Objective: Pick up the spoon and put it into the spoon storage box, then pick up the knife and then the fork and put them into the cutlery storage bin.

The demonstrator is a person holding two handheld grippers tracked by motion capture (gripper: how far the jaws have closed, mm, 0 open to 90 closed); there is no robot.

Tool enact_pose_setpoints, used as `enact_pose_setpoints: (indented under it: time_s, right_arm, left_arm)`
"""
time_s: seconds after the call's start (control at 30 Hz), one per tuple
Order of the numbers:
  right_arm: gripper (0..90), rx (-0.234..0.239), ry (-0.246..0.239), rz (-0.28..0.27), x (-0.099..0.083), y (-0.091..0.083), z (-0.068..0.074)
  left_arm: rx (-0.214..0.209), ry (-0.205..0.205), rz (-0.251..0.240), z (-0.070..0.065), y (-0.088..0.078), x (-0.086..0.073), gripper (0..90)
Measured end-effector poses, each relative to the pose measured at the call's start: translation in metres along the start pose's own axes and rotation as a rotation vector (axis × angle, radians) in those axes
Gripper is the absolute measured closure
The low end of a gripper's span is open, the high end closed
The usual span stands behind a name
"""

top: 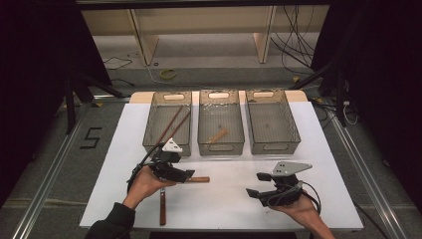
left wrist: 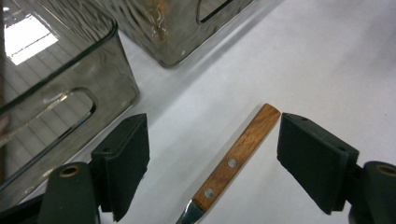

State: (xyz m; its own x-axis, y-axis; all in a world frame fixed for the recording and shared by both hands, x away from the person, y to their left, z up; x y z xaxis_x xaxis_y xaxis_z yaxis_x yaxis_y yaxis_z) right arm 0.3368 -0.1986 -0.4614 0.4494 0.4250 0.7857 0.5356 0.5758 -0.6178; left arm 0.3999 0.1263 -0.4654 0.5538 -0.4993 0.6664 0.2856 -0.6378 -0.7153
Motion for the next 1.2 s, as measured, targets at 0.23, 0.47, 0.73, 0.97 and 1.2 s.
enact_pose_setpoints:
  time_s: [0.23, 0.47, 0.73, 0.97, 1.2]
  right_arm:
    - [32.5, 0.000, -0.001, 0.001, 0.000, 0.000, 0.000]
    - [32.6, -0.001, 0.001, 0.001, 0.000, 0.000, 0.000]
    - [32.5, -0.002, 0.000, 0.002, 0.000, 0.000, 0.001]
    - [32.5, -0.003, 0.002, 0.002, 0.000, 0.000, 0.000]
    - [32.5, -0.005, -0.013, 0.009, 0.001, 0.001, 0.003]
  left_arm:
    - [0.023, -0.001, 0.032, -0.002, -0.003, -0.007, 24.8]
    - [0.036, -0.025, 0.047, -0.005, -0.007, -0.016, 25.0]
    - [0.045, -0.078, 0.076, -0.007, -0.009, -0.030, 24.2]
    - [0.083, -0.120, 0.130, -0.009, -0.019, -0.043, 25.1]
    - [0.090, -0.176, 0.165, -0.010, -0.029, -0.060, 28.7]
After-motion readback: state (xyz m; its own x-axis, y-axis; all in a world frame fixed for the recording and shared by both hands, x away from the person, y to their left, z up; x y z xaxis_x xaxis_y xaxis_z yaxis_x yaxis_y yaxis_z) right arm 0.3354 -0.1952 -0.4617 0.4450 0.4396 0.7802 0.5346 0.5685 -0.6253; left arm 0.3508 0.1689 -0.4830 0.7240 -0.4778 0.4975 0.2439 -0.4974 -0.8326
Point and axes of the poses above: each handheld gripper's, and its own axes: y roughly forward along the jaws, x roughly out of its top, z roughly to its left, the point moved 3 cm from there along y, roughly forward along the jaws, and after that the axes turned 10 degrees about -x, right-handed, at the moved point
